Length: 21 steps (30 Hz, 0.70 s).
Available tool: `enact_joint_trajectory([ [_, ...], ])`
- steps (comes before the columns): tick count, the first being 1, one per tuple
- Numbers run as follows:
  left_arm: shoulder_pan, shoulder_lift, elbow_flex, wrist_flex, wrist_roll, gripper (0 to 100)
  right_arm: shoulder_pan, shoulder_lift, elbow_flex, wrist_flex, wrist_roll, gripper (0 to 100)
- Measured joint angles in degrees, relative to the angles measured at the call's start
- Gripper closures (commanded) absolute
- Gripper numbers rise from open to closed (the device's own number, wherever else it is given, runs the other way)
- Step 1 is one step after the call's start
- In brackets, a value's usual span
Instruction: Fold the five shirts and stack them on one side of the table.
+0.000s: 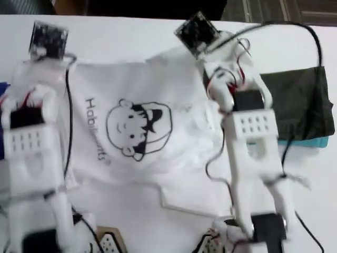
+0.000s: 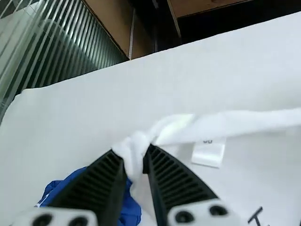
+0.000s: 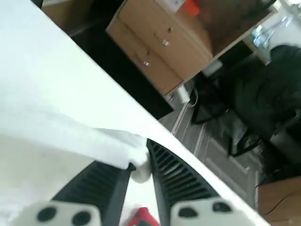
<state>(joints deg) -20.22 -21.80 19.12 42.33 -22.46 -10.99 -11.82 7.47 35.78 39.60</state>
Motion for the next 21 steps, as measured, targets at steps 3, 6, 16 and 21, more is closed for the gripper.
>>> enact_joint_trajectory([
  [3,0.00,12.66,-12.31,3.08,0.00,98,0.88,7.38,-7.03,0.18,-2.81,97.8],
  [6,0.18,24.44,-26.81,8.97,0.00,98,1.05,14.24,-15.82,3.08,-3.78,97.8],
  [16,3.43,54.95,-74.90,31.47,0.09,98,2.37,32.53,-42.64,16.62,-3.96,97.8],
  [21,4.92,64.44,-86.77,40.00,0.18,98,3.08,38.42,-46.68,24.44,-4.40,97.8],
])
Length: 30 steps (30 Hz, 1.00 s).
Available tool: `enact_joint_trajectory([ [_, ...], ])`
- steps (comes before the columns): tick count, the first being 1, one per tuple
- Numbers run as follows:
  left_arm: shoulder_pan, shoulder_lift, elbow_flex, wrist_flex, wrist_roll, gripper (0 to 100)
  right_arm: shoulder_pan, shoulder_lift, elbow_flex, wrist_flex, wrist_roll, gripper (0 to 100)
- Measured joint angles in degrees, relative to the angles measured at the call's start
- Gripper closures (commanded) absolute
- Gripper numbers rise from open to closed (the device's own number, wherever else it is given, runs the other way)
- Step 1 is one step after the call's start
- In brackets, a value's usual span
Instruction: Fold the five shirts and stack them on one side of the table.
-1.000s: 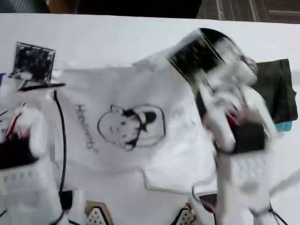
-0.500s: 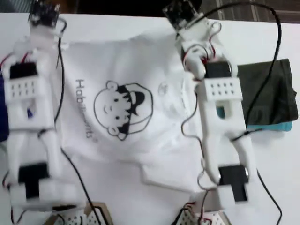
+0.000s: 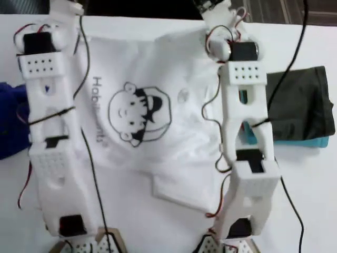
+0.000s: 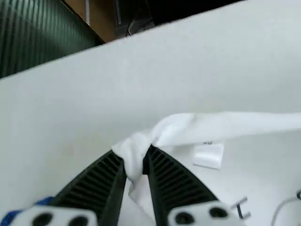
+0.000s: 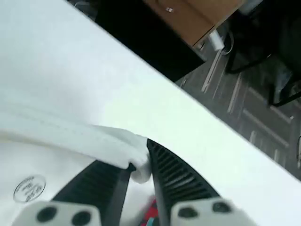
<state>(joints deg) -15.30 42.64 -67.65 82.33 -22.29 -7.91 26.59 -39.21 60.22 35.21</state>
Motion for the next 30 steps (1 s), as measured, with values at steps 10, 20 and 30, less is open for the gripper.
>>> enact_joint_trajectory([
  [10,0.09,8.88,-0.88,14.15,-4.40,97,0.18,4.22,-0.09,12.22,-1.58,97.8],
  [20,-1.76,5.98,-2.20,18.99,-9.58,97,-0.88,-3.78,-0.53,25.76,-1.58,97.8],
  [30,-2.46,-18.81,29.54,18.99,-13.36,97,-2.55,-17.41,4.66,37.19,-1.58,97.8],
])
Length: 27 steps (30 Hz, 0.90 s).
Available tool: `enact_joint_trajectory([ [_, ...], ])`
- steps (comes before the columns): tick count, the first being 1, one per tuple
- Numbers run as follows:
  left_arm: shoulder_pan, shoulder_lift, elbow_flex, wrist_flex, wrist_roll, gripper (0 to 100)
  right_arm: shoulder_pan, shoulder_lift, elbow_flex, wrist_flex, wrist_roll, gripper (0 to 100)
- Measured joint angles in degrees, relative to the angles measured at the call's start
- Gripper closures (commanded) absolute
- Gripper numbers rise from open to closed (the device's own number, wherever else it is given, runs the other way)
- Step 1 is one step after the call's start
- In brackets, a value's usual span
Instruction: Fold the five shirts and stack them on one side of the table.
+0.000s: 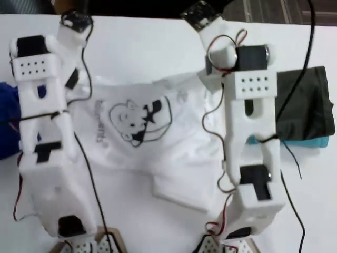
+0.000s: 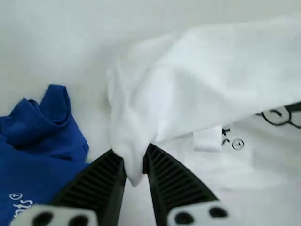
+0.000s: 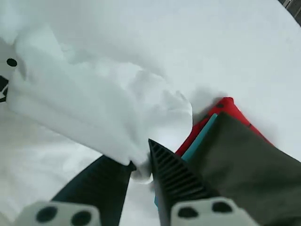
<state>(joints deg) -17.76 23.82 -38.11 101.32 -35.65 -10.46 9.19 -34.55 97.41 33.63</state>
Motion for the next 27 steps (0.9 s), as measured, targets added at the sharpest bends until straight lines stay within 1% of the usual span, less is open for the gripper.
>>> enact_joint_trajectory([
  [5,-2.37,-12.48,19.52,0.00,-3.16,97,-0.35,-10.20,16.62,0.00,0.00,97.8],
  [9,-5.63,-18.37,29.01,-0.09,-6.15,97,-2.46,-21.89,31.65,-1.41,0.00,97.8],
  [13,-8.44,-19.96,34.73,-0.09,-8.88,97,-2.81,-33.23,49.41,-5.45,0.00,97.8],
  [17,-9.67,-20.04,37.98,-0.09,-9.85,97,-2.81,-42.81,64.53,-8.70,0.00,97.8],
  [22,-9.32,-20.04,43.34,-2.11,-10.02,97,-2.81,-50.02,76.66,-12.40,0.00,97.8],
  [27,-6.68,-20.04,51.78,-8.44,-10.02,97,-2.81,-50.99,85.27,-17.41,0.00,97.8],
])
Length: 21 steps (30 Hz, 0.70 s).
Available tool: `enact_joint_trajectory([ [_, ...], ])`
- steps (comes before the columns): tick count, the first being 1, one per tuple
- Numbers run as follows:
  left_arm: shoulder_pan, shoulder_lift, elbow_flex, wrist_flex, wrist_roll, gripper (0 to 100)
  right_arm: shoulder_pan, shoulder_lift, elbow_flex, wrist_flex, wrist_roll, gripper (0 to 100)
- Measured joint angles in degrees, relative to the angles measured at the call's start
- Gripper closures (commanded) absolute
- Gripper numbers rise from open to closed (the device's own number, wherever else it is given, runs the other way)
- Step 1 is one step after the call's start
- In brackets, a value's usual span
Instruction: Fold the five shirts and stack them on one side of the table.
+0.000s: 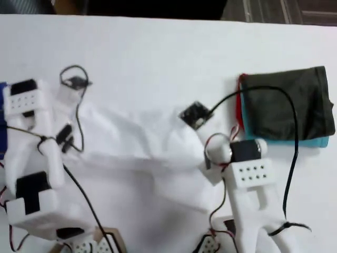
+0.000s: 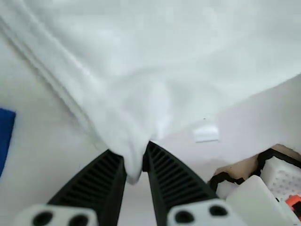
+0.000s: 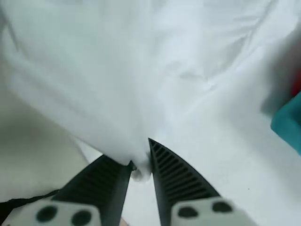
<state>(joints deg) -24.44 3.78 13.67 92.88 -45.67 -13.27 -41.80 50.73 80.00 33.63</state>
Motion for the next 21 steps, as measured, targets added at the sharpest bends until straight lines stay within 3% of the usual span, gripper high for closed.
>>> enact_joint_trajectory([
  [8,1.32,0.00,7.82,-8.97,0.00,97,0.18,0.00,6.33,-5.19,0.00,97.8],
  [11,1.32,-0.18,7.82,-9.93,0.00,92,0.09,-0.09,6.42,-5.89,0.00,96.6],
  [16,1.32,-0.18,5.98,-7.38,0.00,73,0.09,-0.09,6.42,-4.22,2.55,78.9],
  [21,0.62,-0.18,-6.68,-0.97,0.00,72,0.09,-0.09,1.93,1.23,7.47,71.6],
])
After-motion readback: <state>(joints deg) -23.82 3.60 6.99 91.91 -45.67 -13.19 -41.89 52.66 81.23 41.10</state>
